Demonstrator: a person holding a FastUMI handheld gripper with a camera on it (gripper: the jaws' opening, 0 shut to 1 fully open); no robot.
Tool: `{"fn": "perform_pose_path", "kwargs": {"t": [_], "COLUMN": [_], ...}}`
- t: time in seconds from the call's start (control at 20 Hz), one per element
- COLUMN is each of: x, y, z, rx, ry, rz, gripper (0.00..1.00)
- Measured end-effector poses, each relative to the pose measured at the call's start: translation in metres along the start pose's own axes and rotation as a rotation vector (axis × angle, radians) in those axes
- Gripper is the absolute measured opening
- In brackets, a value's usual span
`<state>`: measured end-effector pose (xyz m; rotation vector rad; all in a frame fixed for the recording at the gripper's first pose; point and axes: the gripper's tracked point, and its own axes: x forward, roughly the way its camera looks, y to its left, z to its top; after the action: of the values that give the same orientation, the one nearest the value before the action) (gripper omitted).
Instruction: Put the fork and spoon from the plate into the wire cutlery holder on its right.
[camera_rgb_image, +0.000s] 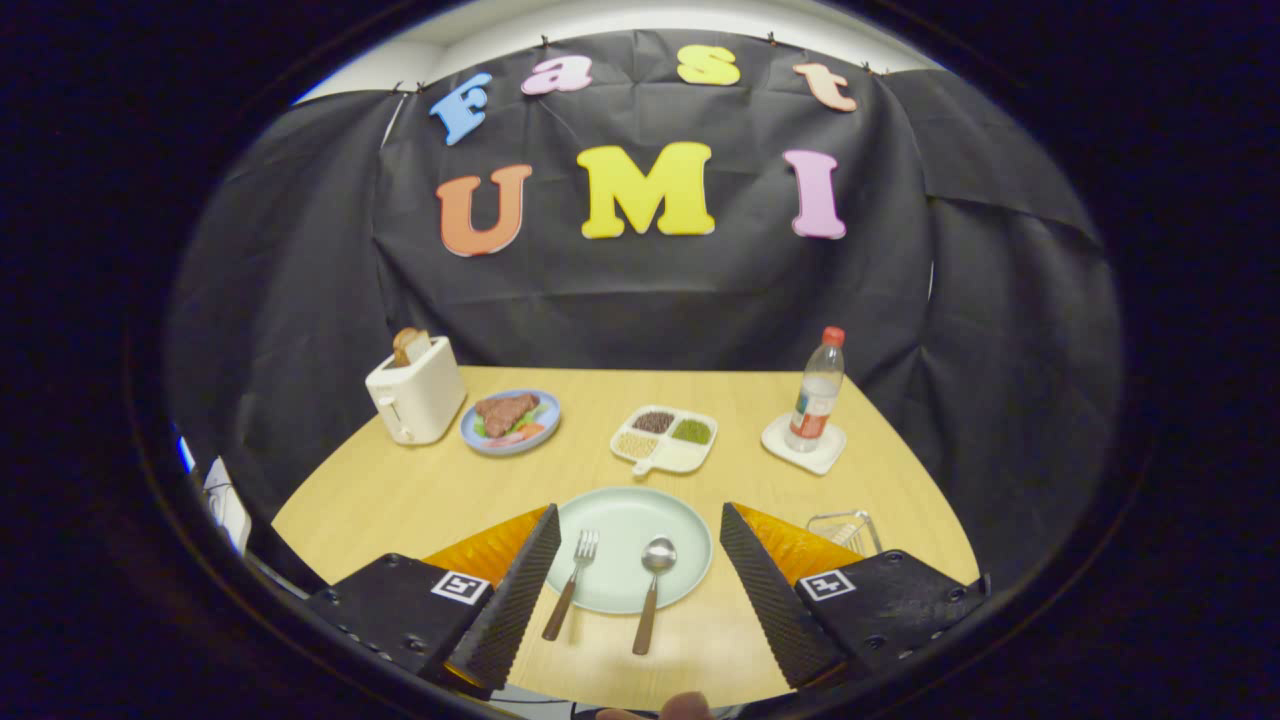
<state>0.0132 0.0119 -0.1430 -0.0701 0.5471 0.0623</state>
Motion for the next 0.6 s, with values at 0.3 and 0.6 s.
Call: {"fn": "perform_pose_path", "kwargs": {"t": [0.3,0.6], "x": [0.025,0.028], "y": [-0.010,-0.010], "z": [-0.049,-0.081], "rx": [0.026,0.018], "ry": [0.203,0.313], "rz": [-0.021,-0.018], "gripper": [0.96,0.96]}}
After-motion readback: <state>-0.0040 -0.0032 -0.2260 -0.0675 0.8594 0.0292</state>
